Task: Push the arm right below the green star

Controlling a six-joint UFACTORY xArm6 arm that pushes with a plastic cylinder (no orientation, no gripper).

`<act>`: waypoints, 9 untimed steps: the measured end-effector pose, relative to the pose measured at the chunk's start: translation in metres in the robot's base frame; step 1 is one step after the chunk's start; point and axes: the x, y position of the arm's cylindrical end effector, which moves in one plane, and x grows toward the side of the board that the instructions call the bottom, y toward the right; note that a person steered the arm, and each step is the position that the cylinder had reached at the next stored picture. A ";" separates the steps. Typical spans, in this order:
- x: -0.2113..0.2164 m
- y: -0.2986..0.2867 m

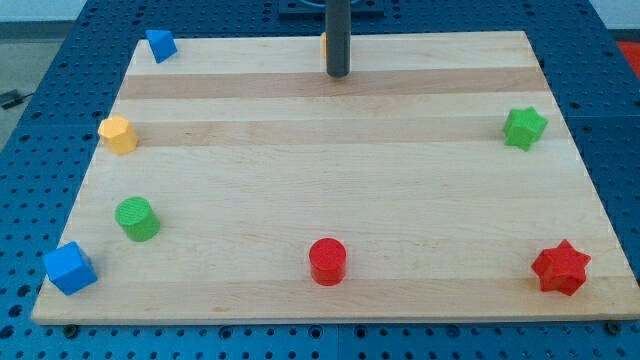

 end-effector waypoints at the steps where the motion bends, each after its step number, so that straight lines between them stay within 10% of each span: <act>1: 0.039 0.003; 5: 0.200 0.118; 9: 0.157 0.254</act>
